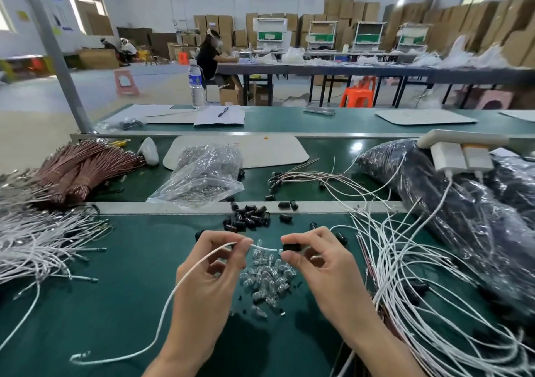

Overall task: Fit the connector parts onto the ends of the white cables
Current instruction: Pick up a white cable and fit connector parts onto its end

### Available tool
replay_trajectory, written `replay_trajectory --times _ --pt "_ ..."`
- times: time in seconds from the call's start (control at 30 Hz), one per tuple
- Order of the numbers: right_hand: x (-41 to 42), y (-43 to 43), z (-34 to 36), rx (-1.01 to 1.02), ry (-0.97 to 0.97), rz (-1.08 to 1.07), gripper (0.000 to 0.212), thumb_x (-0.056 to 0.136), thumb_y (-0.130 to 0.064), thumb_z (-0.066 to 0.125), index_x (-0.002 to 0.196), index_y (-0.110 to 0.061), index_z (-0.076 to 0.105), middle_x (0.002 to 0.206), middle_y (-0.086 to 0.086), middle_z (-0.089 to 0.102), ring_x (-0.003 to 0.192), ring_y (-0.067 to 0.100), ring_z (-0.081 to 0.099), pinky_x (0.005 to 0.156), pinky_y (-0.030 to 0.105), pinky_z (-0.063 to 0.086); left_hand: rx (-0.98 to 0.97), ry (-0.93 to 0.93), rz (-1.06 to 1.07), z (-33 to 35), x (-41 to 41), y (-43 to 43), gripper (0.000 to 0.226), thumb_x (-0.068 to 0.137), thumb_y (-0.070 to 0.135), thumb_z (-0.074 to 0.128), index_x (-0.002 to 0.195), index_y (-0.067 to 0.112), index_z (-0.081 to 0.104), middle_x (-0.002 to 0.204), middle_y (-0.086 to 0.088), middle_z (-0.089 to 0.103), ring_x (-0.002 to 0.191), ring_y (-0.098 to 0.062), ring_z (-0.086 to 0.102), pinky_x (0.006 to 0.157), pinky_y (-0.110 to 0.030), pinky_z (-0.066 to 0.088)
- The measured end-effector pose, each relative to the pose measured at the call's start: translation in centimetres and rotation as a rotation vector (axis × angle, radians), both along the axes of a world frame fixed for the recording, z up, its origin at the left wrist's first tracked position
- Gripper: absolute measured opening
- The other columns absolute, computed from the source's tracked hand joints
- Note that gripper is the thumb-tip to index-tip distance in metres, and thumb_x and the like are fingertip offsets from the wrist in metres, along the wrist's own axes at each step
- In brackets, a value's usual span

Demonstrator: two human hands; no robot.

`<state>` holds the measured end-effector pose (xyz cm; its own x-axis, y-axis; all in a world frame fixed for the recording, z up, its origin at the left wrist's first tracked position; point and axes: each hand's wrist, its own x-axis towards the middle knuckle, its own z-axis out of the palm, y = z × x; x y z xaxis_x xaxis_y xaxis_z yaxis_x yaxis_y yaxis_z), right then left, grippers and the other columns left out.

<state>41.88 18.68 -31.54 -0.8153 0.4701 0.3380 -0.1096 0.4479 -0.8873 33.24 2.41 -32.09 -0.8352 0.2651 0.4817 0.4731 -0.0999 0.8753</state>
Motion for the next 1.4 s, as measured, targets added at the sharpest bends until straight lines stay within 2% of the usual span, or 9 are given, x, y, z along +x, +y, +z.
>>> replay_trajectory --times 0.2,0.37,0.53,0.67,0.77,0.97,1.1,1.23,1.4 --pt "0.0 -0.4 0.0 -0.027 -0.038 0.025 0.021 0.085 -0.028 0.076 0.103 -0.039 0.073 0.097 -0.017 0.058 0.078 0.012 0.063 0.077 0.017 0.051 0.075 -0.121 -0.035 0.5 -0.1 0.1 0.010 0.084 0.033 0.073 0.088 0.024 0.072 0.076 -0.006 0.071 0.063 -0.015 0.065 0.056 -0.021 0.053" --pt "0.1 -1.3 0.3 -0.187 -0.031 0.073 0.021 0.081 -0.031 0.079 0.095 -0.043 0.072 0.088 -0.021 0.063 0.073 0.003 0.060 0.071 0.014 0.047 0.139 -0.295 -0.096 0.5 -0.4 0.2 0.017 0.081 0.036 0.072 0.086 0.020 0.075 0.075 -0.009 0.070 0.066 -0.017 0.066 0.056 -0.024 0.055" --pt "0.1 -2.0 0.7 -0.277 -0.015 0.138 0.019 0.076 -0.035 0.080 0.091 -0.043 0.073 0.078 -0.023 0.063 0.066 -0.001 0.054 0.065 0.011 0.043 0.249 -0.509 -0.148 0.5 -0.7 0.4 0.019 0.071 0.038 0.077 0.079 0.021 0.078 0.084 -0.010 0.073 0.067 -0.015 0.067 0.055 -0.024 0.055" --pt "0.2 -2.1 0.8 -0.290 0.005 0.123 0.019 0.078 -0.027 0.082 0.089 -0.041 0.074 0.075 -0.022 0.062 0.064 0.000 0.055 0.064 0.011 0.044 0.232 -0.503 -0.198 0.7 -0.3 0.6 0.021 0.073 0.039 0.076 0.077 0.018 0.077 0.091 -0.013 0.073 0.067 -0.016 0.067 0.055 -0.026 0.056" --pt "0.2 -2.0 0.9 -0.316 0.027 0.120 0.017 0.074 -0.034 0.082 0.089 -0.040 0.076 0.074 -0.022 0.063 0.064 0.000 0.056 0.064 0.011 0.044 0.193 -0.475 -0.187 0.7 -0.3 0.5 0.024 0.073 0.040 0.076 0.074 0.016 0.077 0.093 -0.017 0.071 0.069 -0.018 0.068 0.057 -0.027 0.057" --pt "0.1 -1.8 0.9 -0.345 0.043 0.114 0.019 0.071 -0.031 0.082 0.087 -0.040 0.077 0.073 -0.020 0.064 0.064 0.002 0.056 0.064 0.011 0.045 0.184 -0.564 -0.293 0.8 -0.4 0.5 0.023 0.073 0.038 0.077 0.063 0.020 0.069 0.086 -0.017 0.070 0.065 -0.017 0.063 0.056 -0.027 0.055" --pt "-0.1 -1.7 0.9 -0.346 0.029 0.170 0.019 0.070 -0.029 0.081 0.087 -0.037 0.078 0.077 -0.019 0.063 0.063 0.002 0.053 0.065 0.010 0.044 0.155 -0.521 -0.288 1.2 -0.6 0.1 0.023 0.072 0.037 0.077 0.059 0.021 0.066 0.080 -0.017 0.070 0.061 -0.018 0.061 0.055 -0.028 0.054" --pt "0.0 -1.6 0.7 -0.362 0.015 0.153 0.021 0.070 -0.036 0.082 0.091 -0.039 0.078 0.070 -0.017 0.062 0.063 0.004 0.053 0.064 0.011 0.045 0.104 -0.457 -0.305 1.3 -0.8 -0.3 0.023 0.076 0.036 0.080 0.063 0.021 0.068 0.083 -0.020 0.071 0.064 -0.020 0.063 0.057 -0.030 0.055" --pt "0.1 -1.4 0.7 -0.381 0.005 0.108 0.024 0.071 -0.047 0.080 0.094 -0.042 0.078 0.066 -0.005 0.063 0.063 0.008 0.054 0.063 0.012 0.046 0.081 -0.454 -0.369 1.0 -0.9 -0.5 0.024 0.076 0.035 0.084 0.078 0.015 0.071 0.093 -0.021 0.074 0.070 -0.021 0.067 0.059 -0.031 0.056"
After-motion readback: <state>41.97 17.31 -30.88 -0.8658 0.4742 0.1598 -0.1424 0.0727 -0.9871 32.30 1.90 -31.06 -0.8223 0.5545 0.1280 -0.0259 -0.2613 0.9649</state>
